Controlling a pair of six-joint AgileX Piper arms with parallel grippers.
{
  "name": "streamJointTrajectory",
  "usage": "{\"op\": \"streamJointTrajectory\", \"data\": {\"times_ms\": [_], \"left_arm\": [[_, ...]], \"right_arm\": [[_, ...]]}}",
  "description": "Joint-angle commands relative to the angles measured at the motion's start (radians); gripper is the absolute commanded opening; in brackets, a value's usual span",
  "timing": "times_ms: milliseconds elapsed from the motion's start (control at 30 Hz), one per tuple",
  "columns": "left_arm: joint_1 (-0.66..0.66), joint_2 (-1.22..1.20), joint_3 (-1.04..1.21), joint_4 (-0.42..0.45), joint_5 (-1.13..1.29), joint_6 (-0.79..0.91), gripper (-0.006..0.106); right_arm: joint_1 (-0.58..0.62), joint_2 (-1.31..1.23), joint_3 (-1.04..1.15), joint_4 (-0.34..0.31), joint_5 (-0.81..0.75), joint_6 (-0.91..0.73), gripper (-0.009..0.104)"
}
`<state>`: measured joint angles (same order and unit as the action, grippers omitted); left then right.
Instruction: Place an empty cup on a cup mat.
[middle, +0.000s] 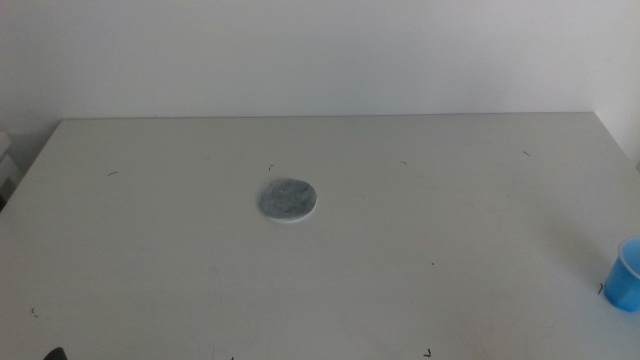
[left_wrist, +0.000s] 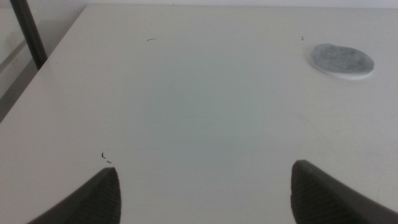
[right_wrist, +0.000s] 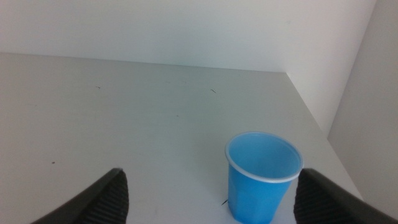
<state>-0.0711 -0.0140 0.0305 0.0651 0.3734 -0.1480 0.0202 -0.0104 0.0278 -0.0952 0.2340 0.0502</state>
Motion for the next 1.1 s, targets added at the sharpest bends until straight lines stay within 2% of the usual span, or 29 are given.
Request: {"op": "streamJointTrajectory", "data": {"times_ms": [0, 300, 500, 700, 800, 967, 1067], "left_arm": [[0.001, -0.013, -0.006, 0.000, -0.068, -0.011, 0.105], [0.001, -0.013, -0.006, 0.000, -0.068, -0.011, 0.105], [0.001, -0.013, -0.006, 0.000, -0.068, -0.011, 0.105], [0.001, -0.013, -0.006, 0.000, -0.068, -0.011, 0.105], [0.001, -0.013, -0.006, 0.000, -0.068, -0.011, 0.105], [0.001, -0.013, -0.006, 0.000, -0.068, -0.011, 0.105], [0.001, -0.013, -0.006, 0.000, -0.068, -0.011, 0.105]], "right_arm": [[-0.007, -0.025, -0.017, 0.006, -0.063, -0.009, 0.069], [-0.007, 0.041, -0.258, 0.009, 0.216, -0.009, 0.069], [-0.007, 0.163, -0.424, 0.008, 0.345, -0.009, 0.069], [-0.007, 0.313, -0.601, 0.017, 0.552, -0.009, 0.069], [-0.007, 0.392, -0.689, 0.030, 0.633, -0.008, 0.069], [-0.007, 0.546, -0.833, 0.095, 0.769, -0.012, 0.069], [-0.007, 0.652, -0.931, 0.095, 0.859, -0.016, 0.069]]}}
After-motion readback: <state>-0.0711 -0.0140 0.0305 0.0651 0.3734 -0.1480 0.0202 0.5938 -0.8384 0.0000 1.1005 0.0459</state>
